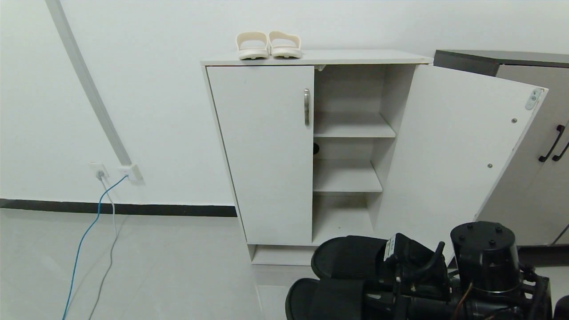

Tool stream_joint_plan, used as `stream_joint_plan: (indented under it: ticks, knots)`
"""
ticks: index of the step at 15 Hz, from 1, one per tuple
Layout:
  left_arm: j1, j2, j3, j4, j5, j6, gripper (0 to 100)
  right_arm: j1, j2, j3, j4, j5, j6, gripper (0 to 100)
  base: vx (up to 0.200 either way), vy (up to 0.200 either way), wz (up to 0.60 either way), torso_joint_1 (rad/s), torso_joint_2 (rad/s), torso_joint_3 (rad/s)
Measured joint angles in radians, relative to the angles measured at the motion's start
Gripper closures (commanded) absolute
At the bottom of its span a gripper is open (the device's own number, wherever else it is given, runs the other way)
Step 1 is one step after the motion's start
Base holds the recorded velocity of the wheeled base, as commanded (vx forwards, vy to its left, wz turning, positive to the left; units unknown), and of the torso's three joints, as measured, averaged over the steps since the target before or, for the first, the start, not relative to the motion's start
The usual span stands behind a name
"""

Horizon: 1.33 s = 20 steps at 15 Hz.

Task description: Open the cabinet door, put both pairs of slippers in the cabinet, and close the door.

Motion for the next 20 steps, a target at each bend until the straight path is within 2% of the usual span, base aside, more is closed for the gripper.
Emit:
stream_joint_plan:
  ticks: [4, 7, 11, 13, 17, 20]
  knots:
    - [0.0, -0.005, 0.0, 0.0, -0.001, -0.006, 100, 0.065, 0.092, -0.129, -0.005, -0.342, 0.257, 100, 0.0, 0.0, 0.0, 0.0, 0.0, 0.0]
    - [0.001, -0.007, 0.0, 0.0, 0.006, -0.008, 100, 0.084, 0.199, -0.279, -0.017, -0.516, 0.385, 100, 0.0, 0.0, 0.0, 0.0, 0.0, 0.0]
    - [0.001, -0.007, 0.0, 0.0, 0.01, -0.024, 100, 0.09, 0.319, -0.416, -0.013, -0.729, 0.419, 100, 0.0, 0.0, 0.0, 0.0, 0.0, 0.0]
    - [0.001, -0.006, 0.0, 0.001, 0.01, -0.024, 100, 0.093, 0.357, -0.46, 0.007, -0.784, 0.428, 100, 0.0, 0.0, 0.0, 0.0, 0.0, 0.0]
    - [0.001, -0.006, 0.0, 0.001, 0.009, -0.023, 100, 0.083, 0.431, -0.65, 0.159, -1.058, 0.525, 100, 0.0, 0.0, 0.0, 0.0, 0.0, 0.0]
    - [0.0, -0.006, 0.0, 0.001, 0.008, -0.024, 100, 0.068, 0.47, -0.706, 0.178, -1.089, 0.54, 100, 0.0, 0.0, 0.0, 0.0, 0.0, 0.0]
